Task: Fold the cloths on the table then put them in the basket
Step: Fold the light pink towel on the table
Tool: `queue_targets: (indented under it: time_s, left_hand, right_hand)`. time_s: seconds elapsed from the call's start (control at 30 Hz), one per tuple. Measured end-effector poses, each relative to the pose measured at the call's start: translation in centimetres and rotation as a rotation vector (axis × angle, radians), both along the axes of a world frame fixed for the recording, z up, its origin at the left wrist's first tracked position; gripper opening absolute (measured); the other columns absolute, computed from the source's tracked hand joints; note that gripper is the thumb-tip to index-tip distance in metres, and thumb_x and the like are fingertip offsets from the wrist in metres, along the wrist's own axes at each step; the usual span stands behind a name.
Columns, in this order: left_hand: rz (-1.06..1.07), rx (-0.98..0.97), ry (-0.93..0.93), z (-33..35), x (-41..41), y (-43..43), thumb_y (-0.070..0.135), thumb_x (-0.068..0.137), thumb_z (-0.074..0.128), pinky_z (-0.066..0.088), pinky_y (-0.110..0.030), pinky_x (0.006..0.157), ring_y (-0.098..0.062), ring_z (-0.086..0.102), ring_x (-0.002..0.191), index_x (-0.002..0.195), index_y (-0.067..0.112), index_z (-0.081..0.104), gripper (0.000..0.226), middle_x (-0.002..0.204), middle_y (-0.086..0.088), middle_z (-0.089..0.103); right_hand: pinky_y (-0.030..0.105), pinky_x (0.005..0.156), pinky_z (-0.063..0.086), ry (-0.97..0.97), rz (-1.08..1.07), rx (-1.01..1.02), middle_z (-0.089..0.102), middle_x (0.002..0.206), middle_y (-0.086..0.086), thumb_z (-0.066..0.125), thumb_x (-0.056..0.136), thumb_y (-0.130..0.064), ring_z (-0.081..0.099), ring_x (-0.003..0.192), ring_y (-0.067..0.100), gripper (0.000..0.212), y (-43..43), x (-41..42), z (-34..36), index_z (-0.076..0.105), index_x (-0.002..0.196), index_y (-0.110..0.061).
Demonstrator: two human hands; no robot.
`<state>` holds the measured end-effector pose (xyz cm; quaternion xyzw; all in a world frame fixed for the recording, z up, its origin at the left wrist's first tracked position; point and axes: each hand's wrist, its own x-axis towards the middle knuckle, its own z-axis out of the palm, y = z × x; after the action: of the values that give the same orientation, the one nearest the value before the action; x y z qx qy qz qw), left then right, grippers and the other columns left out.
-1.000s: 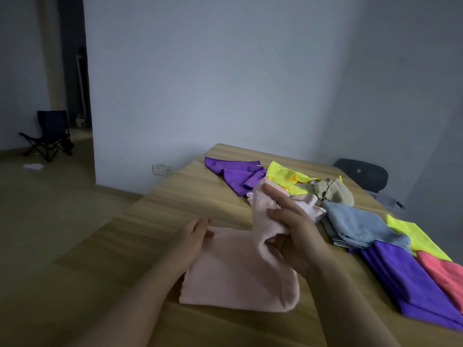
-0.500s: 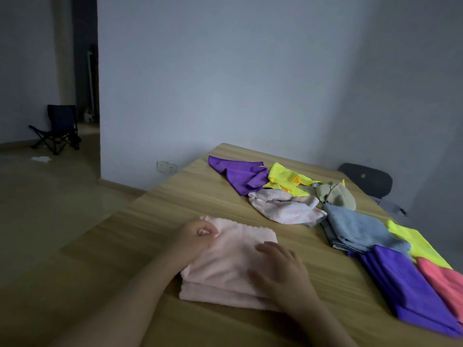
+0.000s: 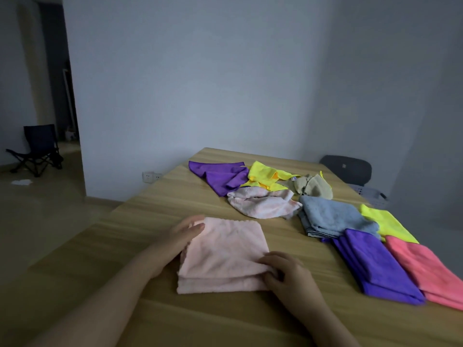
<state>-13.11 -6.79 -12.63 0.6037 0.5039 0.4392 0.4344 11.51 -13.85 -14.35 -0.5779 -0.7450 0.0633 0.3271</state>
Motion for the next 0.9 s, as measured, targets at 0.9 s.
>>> queue_targets:
  time_s: [0.9]
  left_hand:
    - [0.228, 0.196, 0.252, -1.3, 1.5, -3.6, 0.022, 0.084, 0.066, 0.047, -0.027, 0.069, -0.012, 0.061, 0.081, 0.101, 0.041, 0.052, 0.029, 0.087, 0.006, 0.064]
  right_hand:
    - [0.002, 0.068, 0.035, 0.115, -0.011, -0.059, 0.047, 0.103, -0.026, 0.070, 0.075, -0.017, 0.049, 0.077, -0.007, 0.027, 0.2, 0.4, 0.3, 0.064, 0.098, -0.031]
